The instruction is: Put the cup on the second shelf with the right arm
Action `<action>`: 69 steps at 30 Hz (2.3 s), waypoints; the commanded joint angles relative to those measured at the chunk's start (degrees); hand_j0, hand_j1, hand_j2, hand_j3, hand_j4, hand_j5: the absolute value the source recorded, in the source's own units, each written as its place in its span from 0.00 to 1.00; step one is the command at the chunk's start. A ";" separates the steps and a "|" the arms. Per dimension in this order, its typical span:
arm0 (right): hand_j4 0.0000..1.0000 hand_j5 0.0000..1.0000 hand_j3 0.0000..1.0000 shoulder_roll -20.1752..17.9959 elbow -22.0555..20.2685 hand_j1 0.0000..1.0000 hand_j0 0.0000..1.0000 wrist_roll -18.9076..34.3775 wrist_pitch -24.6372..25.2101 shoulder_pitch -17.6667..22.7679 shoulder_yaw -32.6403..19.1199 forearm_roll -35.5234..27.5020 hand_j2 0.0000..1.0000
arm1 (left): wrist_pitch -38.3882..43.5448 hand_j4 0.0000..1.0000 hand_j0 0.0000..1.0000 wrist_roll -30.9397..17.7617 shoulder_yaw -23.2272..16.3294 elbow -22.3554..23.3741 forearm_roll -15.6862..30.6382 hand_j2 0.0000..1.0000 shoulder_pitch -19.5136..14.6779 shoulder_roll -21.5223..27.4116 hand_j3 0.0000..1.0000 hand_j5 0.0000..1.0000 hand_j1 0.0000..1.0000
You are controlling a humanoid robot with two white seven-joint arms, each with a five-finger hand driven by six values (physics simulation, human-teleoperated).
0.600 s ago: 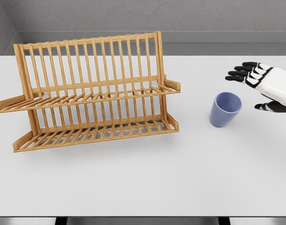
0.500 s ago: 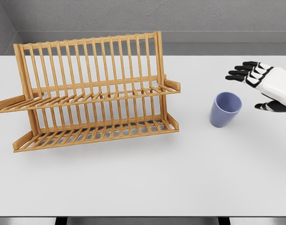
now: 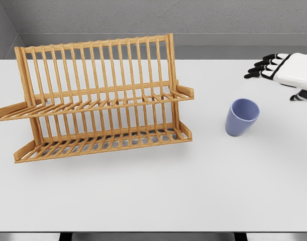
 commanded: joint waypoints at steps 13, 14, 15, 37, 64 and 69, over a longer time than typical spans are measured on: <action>1.00 1.00 1.00 6.07 5.36 1.00 1.00 1.29 0.03 -2.09 12.27 0.08 1.00 | -0.01 1.00 1.00 -0.01 0.00 -0.01 0.00 1.00 0.00 0.00 1.00 1.00 1.00; 1.00 1.00 1.00 6.25 6.06 1.00 1.00 1.29 0.03 -2.26 12.80 0.08 1.00 | -0.01 1.00 1.00 -0.01 0.00 -0.01 0.00 1.00 0.00 0.00 1.00 1.00 1.00; 1.00 1.00 1.00 6.34 6.41 1.00 1.00 1.29 0.03 -2.26 13.24 0.08 1.00 | -0.01 1.00 1.00 -0.01 0.09 -0.01 0.00 1.00 0.00 0.00 1.00 1.00 1.00; 0.99 0.99 0.99 8.45 11.16 0.99 0.99 1.29 -0.06 -5.52 17.72 0.08 0.99 | -0.01 1.00 1.00 -0.01 0.00 -0.01 0.00 1.00 0.00 0.00 1.00 1.00 1.00; 0.59 0.59 0.59 7.13 11.16 0.59 0.59 1.29 -0.14 -8.33 17.37 0.00 0.59 | -0.01 1.00 1.00 -0.01 0.00 -0.01 0.00 1.00 0.00 0.00 1.00 1.00 1.00; 0.57 0.57 0.57 7.04 11.25 0.57 0.57 1.29 -0.06 -8.86 17.37 0.00 0.57 | -0.01 1.00 1.00 -0.01 0.00 -0.01 0.00 1.00 0.00 0.00 1.00 1.00 1.00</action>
